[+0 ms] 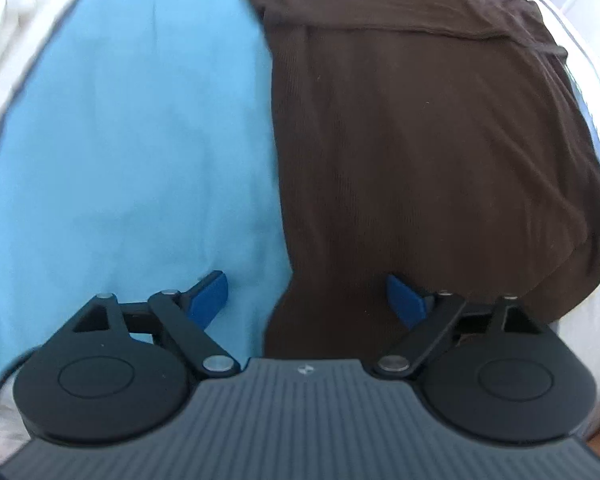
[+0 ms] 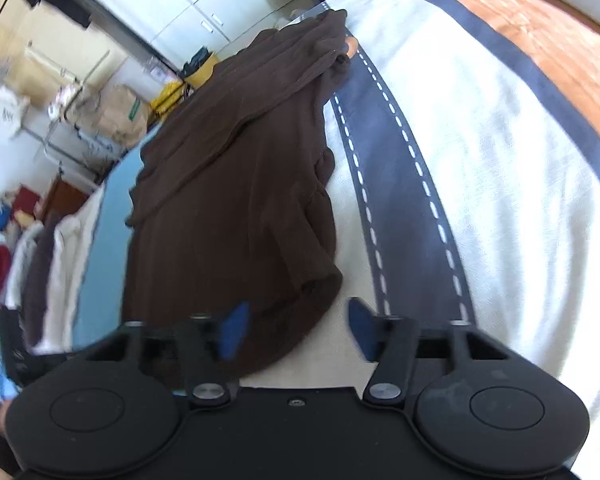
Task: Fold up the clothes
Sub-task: 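Hold the brown sweater hem with both grippers and pull it taut, then lift the hem with both grippers and fold it over the sweater body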
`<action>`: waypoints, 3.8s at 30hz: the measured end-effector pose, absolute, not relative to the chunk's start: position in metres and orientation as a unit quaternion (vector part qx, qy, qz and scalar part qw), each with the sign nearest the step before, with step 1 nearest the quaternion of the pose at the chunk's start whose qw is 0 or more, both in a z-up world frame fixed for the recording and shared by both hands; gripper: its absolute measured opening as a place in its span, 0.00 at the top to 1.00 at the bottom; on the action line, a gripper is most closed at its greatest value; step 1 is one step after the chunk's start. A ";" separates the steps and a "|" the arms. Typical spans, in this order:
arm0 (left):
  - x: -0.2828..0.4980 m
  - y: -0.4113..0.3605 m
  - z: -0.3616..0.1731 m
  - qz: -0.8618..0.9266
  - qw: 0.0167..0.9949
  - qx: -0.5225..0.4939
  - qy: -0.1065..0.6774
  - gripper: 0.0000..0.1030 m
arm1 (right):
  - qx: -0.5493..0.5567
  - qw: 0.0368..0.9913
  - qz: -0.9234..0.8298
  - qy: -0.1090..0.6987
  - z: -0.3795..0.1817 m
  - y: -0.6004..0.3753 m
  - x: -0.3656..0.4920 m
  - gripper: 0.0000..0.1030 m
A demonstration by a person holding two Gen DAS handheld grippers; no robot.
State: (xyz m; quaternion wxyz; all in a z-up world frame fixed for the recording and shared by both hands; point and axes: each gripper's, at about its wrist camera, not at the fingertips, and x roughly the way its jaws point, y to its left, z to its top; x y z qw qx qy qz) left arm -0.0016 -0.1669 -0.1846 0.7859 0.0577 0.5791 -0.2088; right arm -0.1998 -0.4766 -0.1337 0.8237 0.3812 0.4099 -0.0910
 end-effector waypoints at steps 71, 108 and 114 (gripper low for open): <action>0.028 -0.197 -0.182 -0.304 0.788 0.036 0.534 0.96 | 0.306 0.875 -0.086 0.366 -0.168 -0.453 -0.116 0.63; -0.111 -0.082 -0.040 -0.399 0.830 -0.026 0.389 0.97 | 0.433 0.841 -0.031 0.323 -0.093 -0.434 -0.292 0.90; -0.041 -0.125 -0.041 -0.404 0.828 -0.020 0.387 0.97 | 0.400 0.851 -0.028 0.340 -0.088 -0.462 -0.225 0.90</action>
